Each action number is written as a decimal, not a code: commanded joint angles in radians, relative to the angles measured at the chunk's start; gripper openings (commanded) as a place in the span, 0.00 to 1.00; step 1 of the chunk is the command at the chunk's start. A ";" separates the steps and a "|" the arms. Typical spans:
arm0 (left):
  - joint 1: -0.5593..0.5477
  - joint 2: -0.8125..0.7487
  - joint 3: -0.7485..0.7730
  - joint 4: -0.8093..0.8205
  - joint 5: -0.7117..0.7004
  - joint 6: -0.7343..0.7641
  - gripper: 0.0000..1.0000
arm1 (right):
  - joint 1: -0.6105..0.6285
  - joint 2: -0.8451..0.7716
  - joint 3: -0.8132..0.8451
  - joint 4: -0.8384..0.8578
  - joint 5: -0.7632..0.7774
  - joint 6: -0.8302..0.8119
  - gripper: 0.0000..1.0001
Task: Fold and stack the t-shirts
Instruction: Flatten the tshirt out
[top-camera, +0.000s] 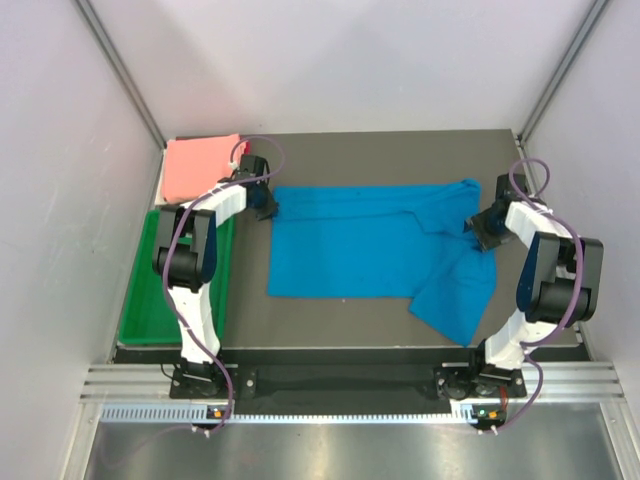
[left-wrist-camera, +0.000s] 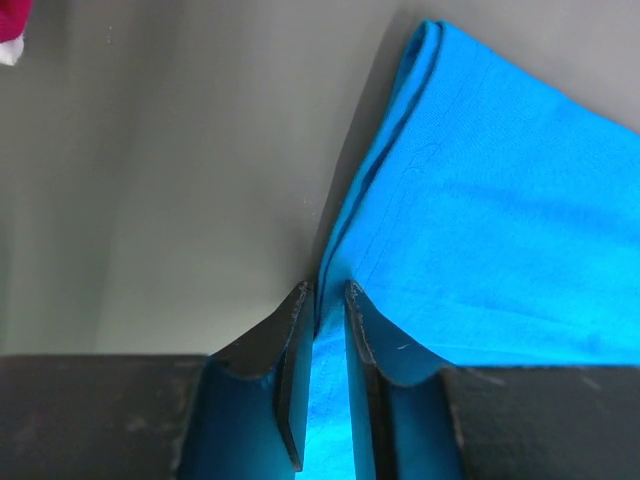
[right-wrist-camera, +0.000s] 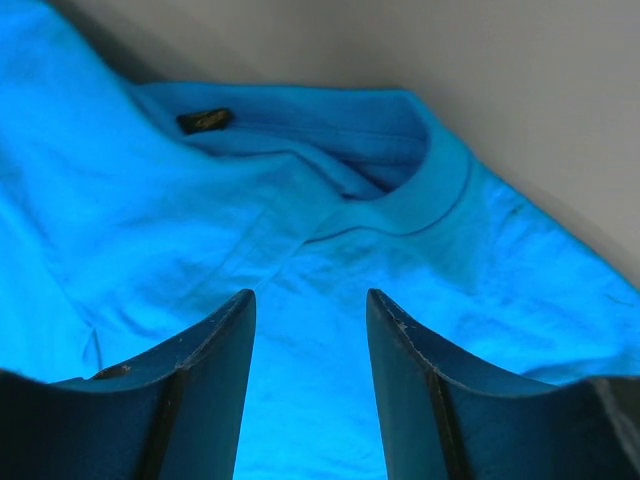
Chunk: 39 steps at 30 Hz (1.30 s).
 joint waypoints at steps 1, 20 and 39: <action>-0.003 -0.036 0.025 -0.014 0.010 0.013 0.24 | 0.007 -0.050 -0.017 0.051 0.060 0.031 0.49; -0.008 -0.031 0.038 -0.012 0.035 0.019 0.18 | -0.023 0.008 -0.032 0.169 0.111 -0.010 0.44; -0.016 -0.074 0.044 -0.047 0.041 0.029 0.21 | -0.026 0.062 -0.034 0.202 0.097 -0.016 0.39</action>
